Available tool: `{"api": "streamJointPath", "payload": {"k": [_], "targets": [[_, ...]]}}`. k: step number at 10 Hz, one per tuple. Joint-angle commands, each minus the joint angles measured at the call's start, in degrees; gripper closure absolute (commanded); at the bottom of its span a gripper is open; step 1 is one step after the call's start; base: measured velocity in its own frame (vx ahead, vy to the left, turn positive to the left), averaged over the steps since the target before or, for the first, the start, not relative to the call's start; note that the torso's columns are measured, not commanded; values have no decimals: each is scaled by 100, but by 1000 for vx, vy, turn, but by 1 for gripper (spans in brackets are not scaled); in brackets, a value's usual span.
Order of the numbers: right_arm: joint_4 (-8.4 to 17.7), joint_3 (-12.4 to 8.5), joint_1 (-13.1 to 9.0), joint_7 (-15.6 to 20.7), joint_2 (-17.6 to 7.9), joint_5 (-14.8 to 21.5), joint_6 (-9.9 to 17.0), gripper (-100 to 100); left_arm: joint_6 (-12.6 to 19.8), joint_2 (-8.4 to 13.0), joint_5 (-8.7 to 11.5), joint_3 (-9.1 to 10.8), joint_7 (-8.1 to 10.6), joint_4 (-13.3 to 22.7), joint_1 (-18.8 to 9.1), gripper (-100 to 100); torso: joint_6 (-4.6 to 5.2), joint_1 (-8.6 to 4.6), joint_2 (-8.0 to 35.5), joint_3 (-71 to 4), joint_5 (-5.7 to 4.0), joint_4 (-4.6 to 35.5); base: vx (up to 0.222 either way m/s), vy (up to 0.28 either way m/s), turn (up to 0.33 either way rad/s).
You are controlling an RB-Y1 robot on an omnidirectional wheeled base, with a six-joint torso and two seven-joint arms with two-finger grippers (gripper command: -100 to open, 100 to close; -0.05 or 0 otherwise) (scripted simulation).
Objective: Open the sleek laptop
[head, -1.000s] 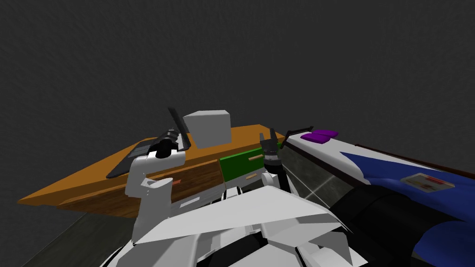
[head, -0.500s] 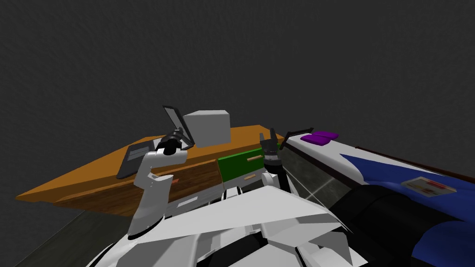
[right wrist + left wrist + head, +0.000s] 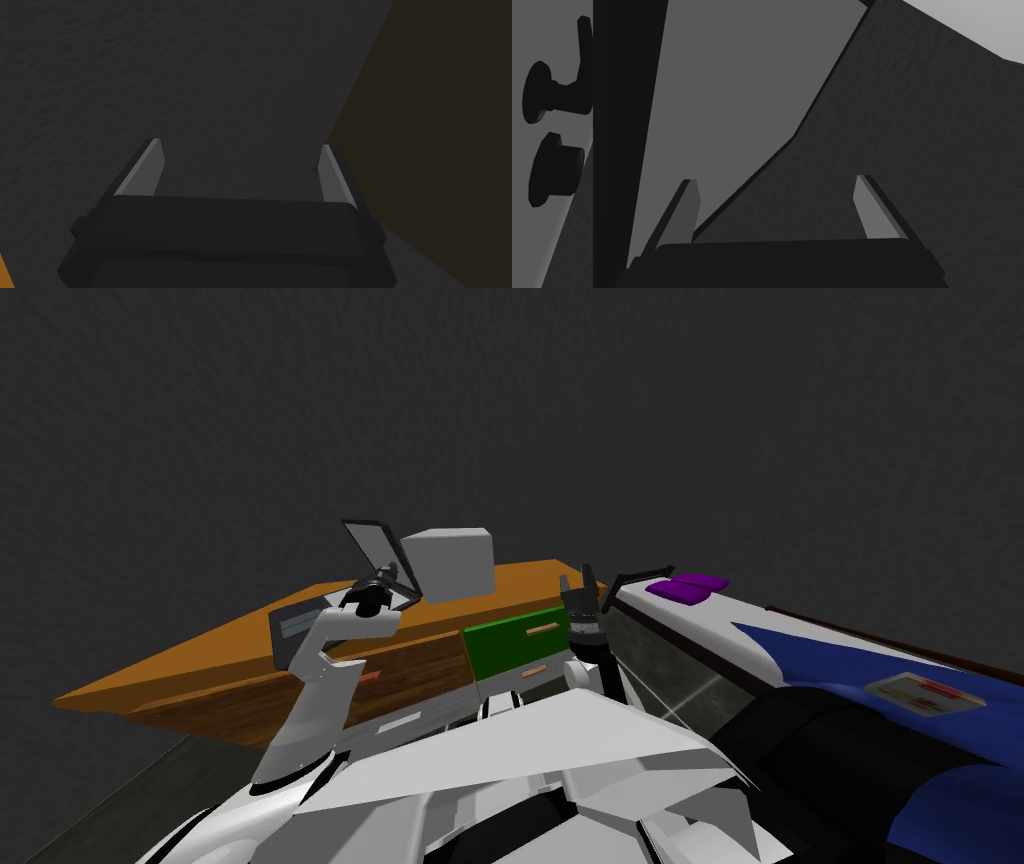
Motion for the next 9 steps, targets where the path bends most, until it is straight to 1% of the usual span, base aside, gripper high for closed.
{"api": "streamJointPath", "payload": {"k": [1,3,4,5,6,7,9], "targets": [[0,0,0,0,0,0,0,0,-432,172,47,-89,101,446,-17,-100,4,19,-3,0,9,-8,1,-31,8],[0,-1,0,0,-1,0,0,0,-432,172,47,-89,101,765,-17,-100,11,48,-37,-23,29,-33,-7,-1,-4],[0,-1,0,0,-1,0,0,0,-710,447,246,-230,407,972,-240,-100,9,52,-56,-34,37,-50,-32,-139,0],[0,0,0,0,0,0,0,0,-830,624,365,-230,446,1094,-240,-100,23,-5,-54,-34,23,-52,-17,-161,43],[0,0,0,0,0,0,0,0,-964,794,410,-230,446,1218,-240,-100,36,-25,-49,-30,8,-43,-1,-68,20],[0,0,0,0,0,0,0,0,-1045,794,410,-230,446,1401,-240,-100,35,7,-48,-30,11,-32,3,-12,-41],[0,-1,0,0,-1,0,0,0,-1045,794,410,-230,446,1750,-240,-100,21,63,-69,-44,42,-55,-3,6,-24]]}}
